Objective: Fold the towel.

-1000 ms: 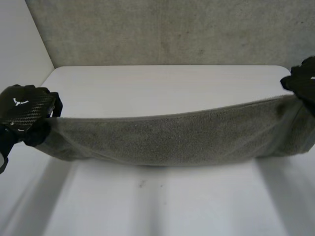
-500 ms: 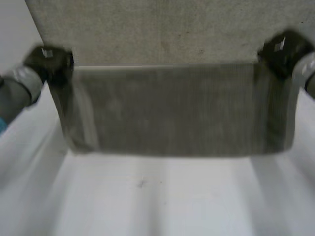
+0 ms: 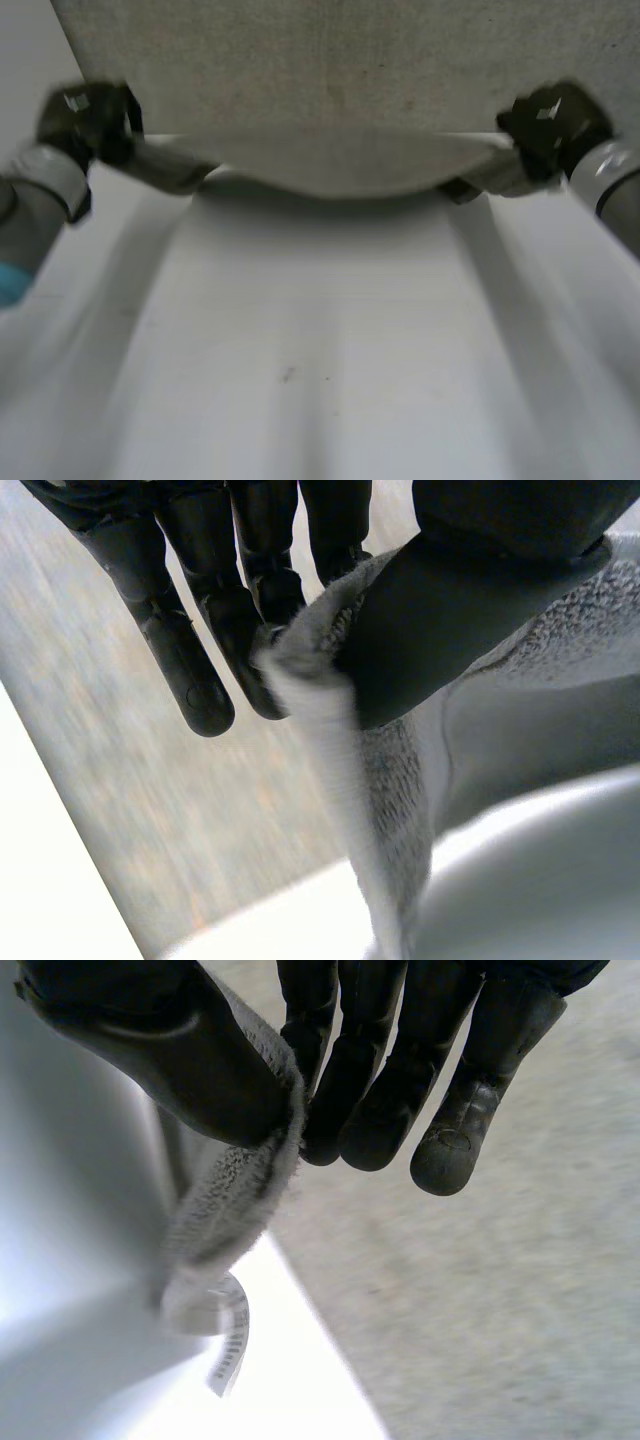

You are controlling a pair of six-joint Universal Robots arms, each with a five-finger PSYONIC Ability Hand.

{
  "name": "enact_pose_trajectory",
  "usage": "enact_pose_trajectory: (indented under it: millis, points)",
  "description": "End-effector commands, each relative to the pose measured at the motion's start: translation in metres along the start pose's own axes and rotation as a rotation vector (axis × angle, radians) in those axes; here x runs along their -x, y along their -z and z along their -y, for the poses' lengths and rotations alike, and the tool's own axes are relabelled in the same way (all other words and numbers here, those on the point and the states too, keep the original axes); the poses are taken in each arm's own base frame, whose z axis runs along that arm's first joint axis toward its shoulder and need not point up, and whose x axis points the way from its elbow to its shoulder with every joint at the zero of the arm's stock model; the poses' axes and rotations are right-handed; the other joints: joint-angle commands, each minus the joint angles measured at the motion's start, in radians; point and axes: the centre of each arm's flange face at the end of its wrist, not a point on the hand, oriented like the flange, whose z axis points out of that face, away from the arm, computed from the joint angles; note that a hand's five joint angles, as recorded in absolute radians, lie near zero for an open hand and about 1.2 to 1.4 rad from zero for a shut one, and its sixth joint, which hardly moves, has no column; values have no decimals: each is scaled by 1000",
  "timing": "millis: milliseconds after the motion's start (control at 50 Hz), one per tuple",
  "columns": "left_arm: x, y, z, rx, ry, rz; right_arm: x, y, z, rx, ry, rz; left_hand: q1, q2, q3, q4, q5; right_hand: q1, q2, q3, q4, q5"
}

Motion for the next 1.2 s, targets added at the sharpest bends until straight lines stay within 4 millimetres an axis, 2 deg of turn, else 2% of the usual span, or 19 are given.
enact_pose_trajectory:
  millis: [20, 100, 180, 220, 240, 280, 300, 320, 340, 380, 440, 560, 600, 660, 720, 880, 1020, 1060, 1200]
  points:
    - [-17, 38, -79, 190, -49, -68, 53, 13, -54, 111, 7, 148, 190, 178, 179, 178, 191, 77, 69, 57, 54, 37]
    - [-23, 66, -104, 286, -177, -122, 68, 29, -67, 170, 57, 205, 190, 178, 179, 178, 191, 77, 69, 57, 54, 37]
    - [-24, 81, -105, 305, -245, -138, 67, 44, -62, 184, 99, 219, 190, 178, 179, 178, 191, 77, 69, 57, 54, 37]
    - [-23, 101, -90, 290, -278, -138, 52, 61, -49, 193, 129, 199, 190, 178, 179, 178, 191, 77, 69, 57, 54, 37]
    - [-23, 101, -90, 289, -278, -138, 52, 61, -49, 193, 129, 199, 190, 178, 179, 178, 191, 77, 69, 57, 54, 37]
    - [-22, 121, -72, 265, -279, -137, 20, 83, -33, 211, 140, 130, 190, 178, 179, 178, 191, 77, 69, 57, 54, 37]
    - [-22, 121, -72, 265, -279, -137, 19, 83, -33, 211, 140, 129, 190, 178, 179, 178, 191, 77, 69, 57, 54, 37]
    - [-21, 130, -62, 247, -282, -132, 6, 96, -23, 217, 139, 106, 190, 178, 179, 178, 191, 77, 69, 57, 54, 37]
    - [-18, 139, -51, 226, -286, -123, 6, 96, -23, 217, 138, 106, 190, 178, 179, 178, 191, 77, 69, 57, 54, 37]
    - [-15, 148, -40, 209, -289, -111, -15, 119, -1, 185, 150, 80, 190, 178, 179, 178, 191, 77, 69, 57, 54, 37]
    - [-8, 162, -24, 199, -280, -101, -21, 125, 4, 173, 158, 85, 190, 178, 179, 178, 191, 77, 69, 57, 54, 37]
    - [-6, 164, -26, 234, -238, -160, -21, 129, 4, 154, 168, 145, 190, 178, 179, 178, 191, 77, 69, 57, 54, 37]
    - [-5, 161, -30, 239, -228, -177, -17, 127, 0, 160, 159, 172, 190, 178, 179, 178, 191, 77, 69, 57, 54, 37]
    - [-2, 137, -48, 287, -202, -215, -2, 98, -34, 242, 124, 280, 190, 178, 179, 178, 191, 77, 69, 57, 54, 37]
    - [-10, 121, -55, 304, -193, -269, 7, 81, -46, 280, 143, 317, 190, 178, 179, 178, 191, 77, 69, 57, 54, 37]
    - [-16, 70, -89, 403, -226, -231, 33, 34, -70, 344, 209, 325, 190, 178, 179, 178, 191, 77, 69, 57, 54, 37]
    - [-12, 22, -115, 420, -259, -162, 50, -10, -80, 267, 250, 267, 190, 178, 179, 178, 191, 77, 69, 57, 54, 37]
    - [-18, 3, -117, 387, -264, -161, 53, -19, -82, 262, 262, 251, 190, 178, 179, 178, 191, 77, 69, 57, 54, 37]
    - [-20, -27, -120, 342, -289, -113, 63, -51, -98, 289, 297, 189, 190, 178, 179, 178, 191, 77, 69, 57, 54, 37]
